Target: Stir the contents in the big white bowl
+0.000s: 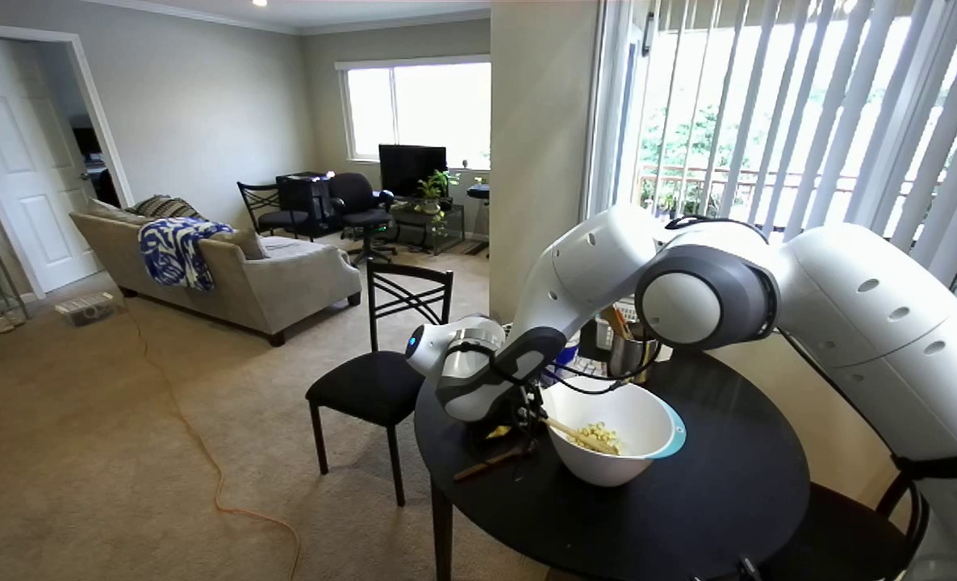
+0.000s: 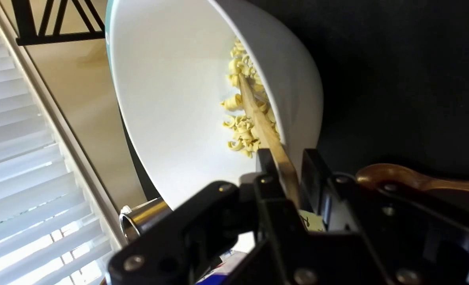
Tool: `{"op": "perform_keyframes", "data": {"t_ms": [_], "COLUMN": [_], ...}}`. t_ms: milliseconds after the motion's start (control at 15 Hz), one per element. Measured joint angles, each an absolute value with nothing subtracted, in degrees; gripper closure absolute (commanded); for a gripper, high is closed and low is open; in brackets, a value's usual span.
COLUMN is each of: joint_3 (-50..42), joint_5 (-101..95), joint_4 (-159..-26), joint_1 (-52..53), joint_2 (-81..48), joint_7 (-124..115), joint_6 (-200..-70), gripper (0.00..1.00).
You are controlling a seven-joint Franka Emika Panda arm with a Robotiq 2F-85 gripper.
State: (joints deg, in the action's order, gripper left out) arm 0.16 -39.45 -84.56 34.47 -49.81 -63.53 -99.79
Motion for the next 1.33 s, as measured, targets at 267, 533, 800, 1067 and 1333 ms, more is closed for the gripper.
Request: {"op": "perform_keyframes", "data": {"t_ms": [267, 533, 800, 1067, 1333], "joint_3": [0.16, 0.16, 0.14, 0.11, 0.08], "joint_5": [-39.45, -39.45, -39.45, -39.45, -39.45], "joint_4": [-84.53, -84.46, -84.18, -84.10, -84.10], "joint_1": [34.45, 34.43, 34.35, 34.05, 33.85], "joint_2": [-49.81, -49.81, -49.81, -49.81, -49.82], "joint_7": [-63.53, -63.53, -63.49, -63.24, -63.19], "joint_6": [-99.79, -99.79, -99.79, -99.79, -99.79], "gripper": [0.19, 0.11, 0.38, 0.60, 0.86]}}
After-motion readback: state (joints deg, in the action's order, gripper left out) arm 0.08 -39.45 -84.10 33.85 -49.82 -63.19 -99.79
